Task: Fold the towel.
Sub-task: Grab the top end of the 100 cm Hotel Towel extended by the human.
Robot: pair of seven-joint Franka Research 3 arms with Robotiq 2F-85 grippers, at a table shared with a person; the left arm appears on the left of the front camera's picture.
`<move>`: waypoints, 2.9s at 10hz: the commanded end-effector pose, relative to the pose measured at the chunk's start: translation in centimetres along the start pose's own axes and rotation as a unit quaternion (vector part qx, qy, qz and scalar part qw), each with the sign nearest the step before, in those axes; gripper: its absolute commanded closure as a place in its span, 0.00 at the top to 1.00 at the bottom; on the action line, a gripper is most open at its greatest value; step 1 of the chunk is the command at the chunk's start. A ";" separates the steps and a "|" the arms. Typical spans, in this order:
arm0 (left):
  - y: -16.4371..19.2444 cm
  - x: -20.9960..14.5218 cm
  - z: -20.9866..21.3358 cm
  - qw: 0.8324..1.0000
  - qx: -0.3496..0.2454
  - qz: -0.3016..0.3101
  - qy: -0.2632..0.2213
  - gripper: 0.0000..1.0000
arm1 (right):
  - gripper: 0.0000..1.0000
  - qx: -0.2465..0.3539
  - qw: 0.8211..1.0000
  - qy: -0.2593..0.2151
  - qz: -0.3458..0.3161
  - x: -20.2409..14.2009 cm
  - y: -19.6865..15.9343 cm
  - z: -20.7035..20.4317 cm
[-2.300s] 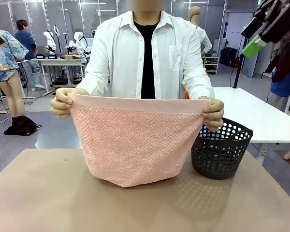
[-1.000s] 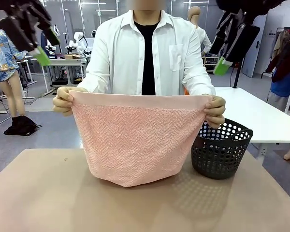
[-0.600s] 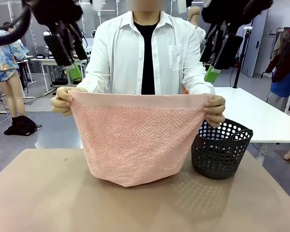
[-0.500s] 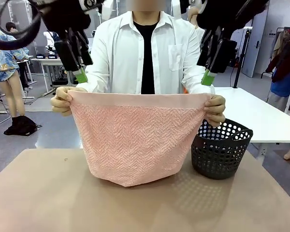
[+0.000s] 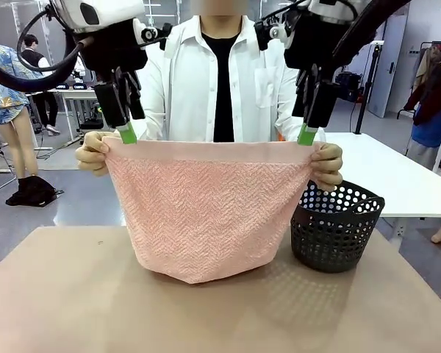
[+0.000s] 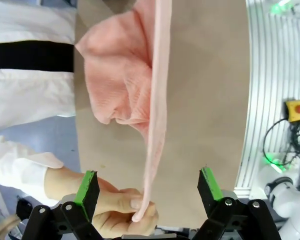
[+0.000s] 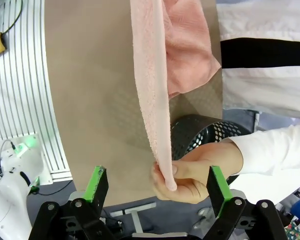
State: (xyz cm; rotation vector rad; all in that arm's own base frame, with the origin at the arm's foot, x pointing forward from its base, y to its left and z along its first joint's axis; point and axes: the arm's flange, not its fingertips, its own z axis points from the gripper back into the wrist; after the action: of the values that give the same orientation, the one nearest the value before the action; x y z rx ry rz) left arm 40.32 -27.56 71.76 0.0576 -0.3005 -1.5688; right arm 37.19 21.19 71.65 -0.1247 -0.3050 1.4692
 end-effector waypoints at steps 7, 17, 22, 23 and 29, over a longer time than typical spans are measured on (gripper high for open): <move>-0.6 -1.9 -4.5 0.998 -0.054 0.011 -0.009 1.00 | 1.00 0.008 1.000 0.021 -0.017 1.7 -1.2 -4.0; 0.2 -3.6 -6.2 0.997 -0.067 0.018 -0.014 0.00 | 0.00 0.035 0.999 0.008 0.013 2.9 -0.9 -7.2; 0.2 -3.7 -6.1 0.997 -0.067 0.021 -0.012 0.00 | 0.00 0.037 0.999 0.014 0.014 2.8 -0.9 -7.3; 0.2 -3.7 -6.1 0.997 -0.067 0.021 -0.012 0.00 | 0.00 0.037 0.999 0.015 0.014 2.8 -0.9 -7.3; 0.5 -3.1 -5.9 0.997 -0.070 0.026 0.001 0.00 | 0.00 0.040 0.999 0.020 0.008 2.9 -1.2 -6.9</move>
State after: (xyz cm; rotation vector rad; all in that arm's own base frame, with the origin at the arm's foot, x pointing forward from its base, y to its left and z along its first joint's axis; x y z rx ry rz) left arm 42.14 -25.51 65.47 -0.0584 -0.1838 -1.5383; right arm 40.74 24.65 65.58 -0.0893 -0.2061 1.4876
